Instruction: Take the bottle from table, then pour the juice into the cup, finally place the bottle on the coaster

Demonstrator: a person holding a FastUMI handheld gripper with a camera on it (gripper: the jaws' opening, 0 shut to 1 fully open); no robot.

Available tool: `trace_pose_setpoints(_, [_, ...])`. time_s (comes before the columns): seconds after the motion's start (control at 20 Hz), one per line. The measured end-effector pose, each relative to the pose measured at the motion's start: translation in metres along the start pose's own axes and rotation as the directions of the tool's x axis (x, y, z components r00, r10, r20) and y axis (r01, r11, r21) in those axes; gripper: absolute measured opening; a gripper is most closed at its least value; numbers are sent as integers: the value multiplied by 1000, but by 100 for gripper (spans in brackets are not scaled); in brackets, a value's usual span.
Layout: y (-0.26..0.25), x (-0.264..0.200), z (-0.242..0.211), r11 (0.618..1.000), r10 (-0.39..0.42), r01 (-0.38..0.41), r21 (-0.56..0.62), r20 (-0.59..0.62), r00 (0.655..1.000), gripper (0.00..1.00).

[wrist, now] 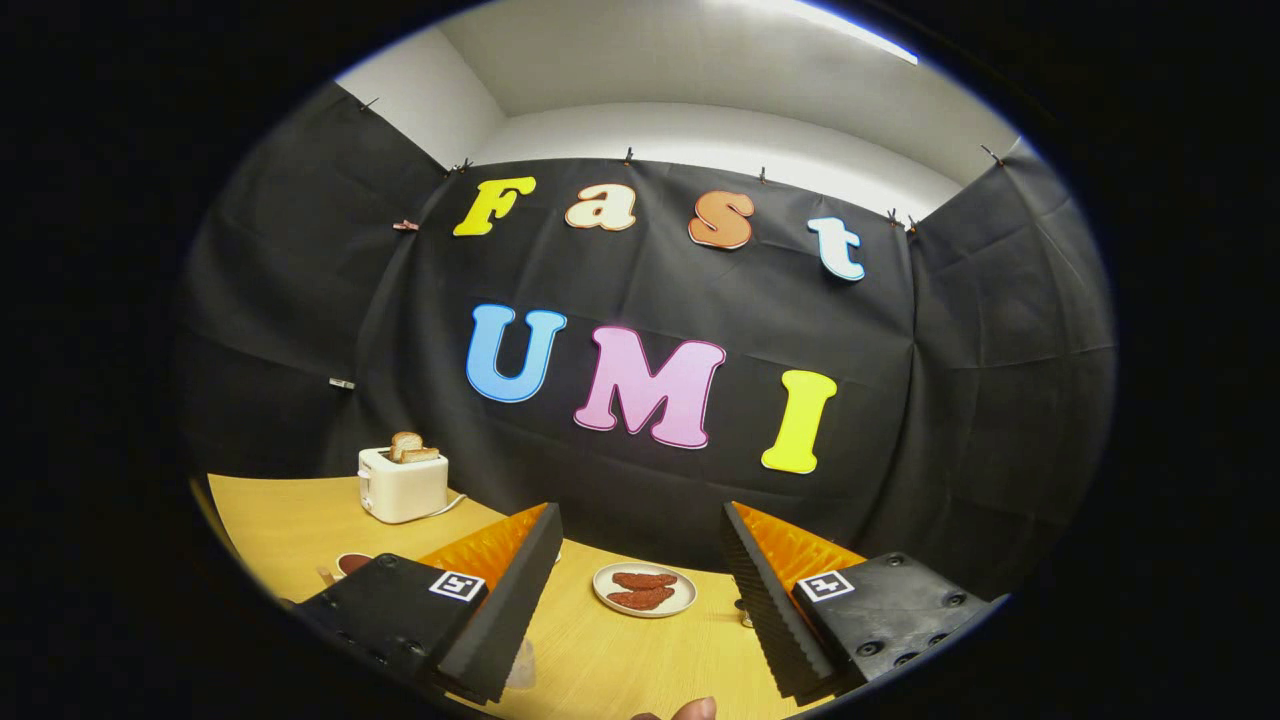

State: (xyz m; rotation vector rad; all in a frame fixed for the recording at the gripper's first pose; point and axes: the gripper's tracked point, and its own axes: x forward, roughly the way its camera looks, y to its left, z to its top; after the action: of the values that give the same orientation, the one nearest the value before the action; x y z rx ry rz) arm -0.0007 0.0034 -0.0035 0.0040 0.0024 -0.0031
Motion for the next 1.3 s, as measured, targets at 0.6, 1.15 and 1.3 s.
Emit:
trace_pose_setpoints(0.6, [12,1,-13,997,-37,36,62,9,999,97])
trace_pose_setpoints(1.15, [62,-14,-72,993,-70,70,95,-11,998,97])
trace_pose_setpoints(1.3, [80,-16,-103,994,-77,81,80,-49,996,97])
